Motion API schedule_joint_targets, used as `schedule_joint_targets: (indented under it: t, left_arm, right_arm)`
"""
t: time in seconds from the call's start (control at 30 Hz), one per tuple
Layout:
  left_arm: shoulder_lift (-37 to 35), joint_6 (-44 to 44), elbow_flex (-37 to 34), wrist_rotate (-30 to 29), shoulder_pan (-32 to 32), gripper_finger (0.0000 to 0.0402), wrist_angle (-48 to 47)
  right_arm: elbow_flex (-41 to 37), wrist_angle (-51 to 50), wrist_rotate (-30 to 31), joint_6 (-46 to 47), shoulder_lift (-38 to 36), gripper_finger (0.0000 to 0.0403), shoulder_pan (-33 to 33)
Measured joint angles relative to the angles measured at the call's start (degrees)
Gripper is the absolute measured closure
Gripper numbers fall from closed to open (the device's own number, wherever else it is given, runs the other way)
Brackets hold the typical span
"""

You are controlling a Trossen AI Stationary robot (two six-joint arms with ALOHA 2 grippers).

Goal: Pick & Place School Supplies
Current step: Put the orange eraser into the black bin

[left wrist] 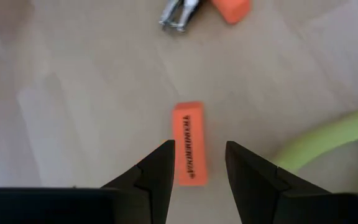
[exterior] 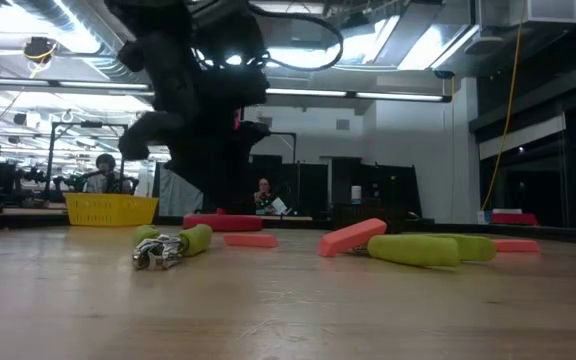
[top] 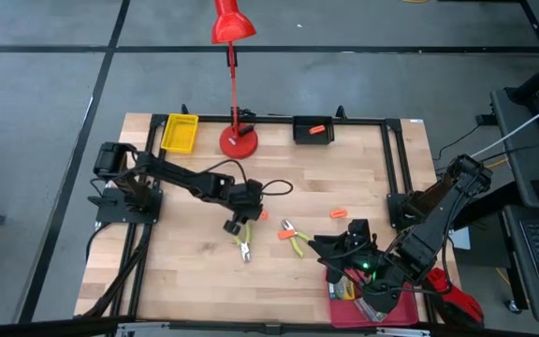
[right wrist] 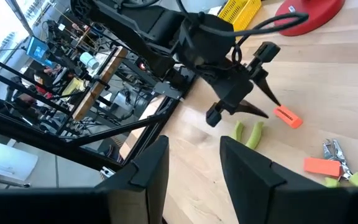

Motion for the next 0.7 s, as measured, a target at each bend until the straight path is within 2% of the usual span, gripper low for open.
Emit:
schedule_joint_targets:
  t: [0.2,0.43,0.7]
  left_arm:
    - [0.0,-0.4,-2.0,-0.1,1.3,0.0263,4.9]
    - [0.2,-1.6,-2.6,1.6,1.9,0.0263,5.6]
    - [3.8,-2.4,-2.6,1.5,1.7,0.0263,6.9]
  right_arm:
    - [0.0,0.4,0.0,-0.2,0.0,0.0256,0.0]
    - [0.0,0.8,0.0,-0.9,0.0,0.0256,0.0]
    - [0.0,1.4,0.0,-1.2,0.0,0.0256,0.0]
